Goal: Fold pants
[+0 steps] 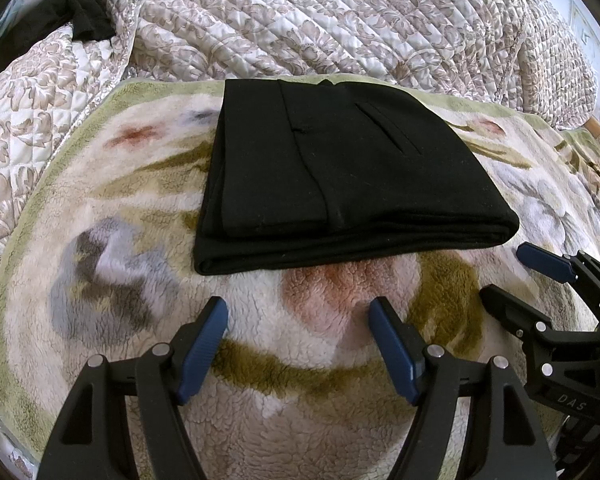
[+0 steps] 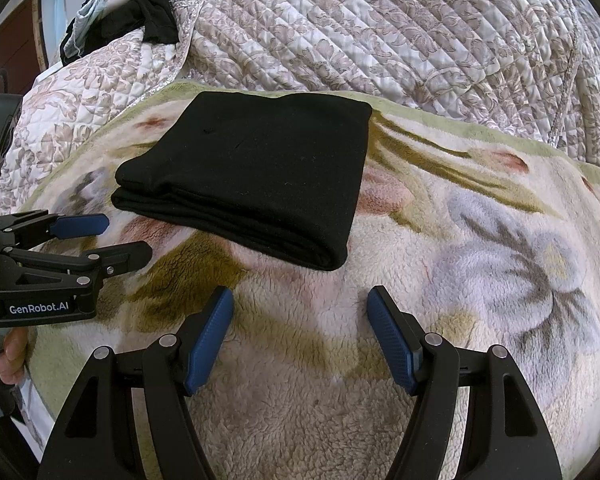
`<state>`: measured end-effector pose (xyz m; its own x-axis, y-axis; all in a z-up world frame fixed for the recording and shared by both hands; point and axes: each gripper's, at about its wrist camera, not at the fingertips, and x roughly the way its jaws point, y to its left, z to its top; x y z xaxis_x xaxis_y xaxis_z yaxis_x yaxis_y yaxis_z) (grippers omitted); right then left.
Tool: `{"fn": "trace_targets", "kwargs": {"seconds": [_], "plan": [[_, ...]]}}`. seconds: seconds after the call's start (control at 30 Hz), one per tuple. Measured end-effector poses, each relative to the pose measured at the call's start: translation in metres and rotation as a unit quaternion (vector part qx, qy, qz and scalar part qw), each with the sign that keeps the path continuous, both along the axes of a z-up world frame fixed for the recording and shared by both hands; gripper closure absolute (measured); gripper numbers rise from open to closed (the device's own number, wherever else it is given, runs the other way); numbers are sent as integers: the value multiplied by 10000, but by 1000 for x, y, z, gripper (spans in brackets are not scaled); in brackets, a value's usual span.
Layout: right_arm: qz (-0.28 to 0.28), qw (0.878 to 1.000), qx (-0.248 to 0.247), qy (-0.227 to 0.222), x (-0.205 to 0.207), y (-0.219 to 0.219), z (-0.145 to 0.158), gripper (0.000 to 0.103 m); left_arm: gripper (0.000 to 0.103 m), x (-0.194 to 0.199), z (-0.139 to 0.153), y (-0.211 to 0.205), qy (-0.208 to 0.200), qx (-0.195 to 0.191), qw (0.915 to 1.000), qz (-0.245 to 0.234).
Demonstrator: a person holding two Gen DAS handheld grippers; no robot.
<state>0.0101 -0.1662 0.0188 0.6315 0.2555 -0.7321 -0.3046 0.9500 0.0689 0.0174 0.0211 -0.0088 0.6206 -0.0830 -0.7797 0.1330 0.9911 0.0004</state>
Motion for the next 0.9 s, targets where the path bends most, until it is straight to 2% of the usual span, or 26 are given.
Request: {"fn": "trace_targets", "kwargs": {"seconds": [0.9], "plan": [[-4,10000,3,-6,0,0,-1,33,26,0,0,1,16,-11,10000,22]]}}
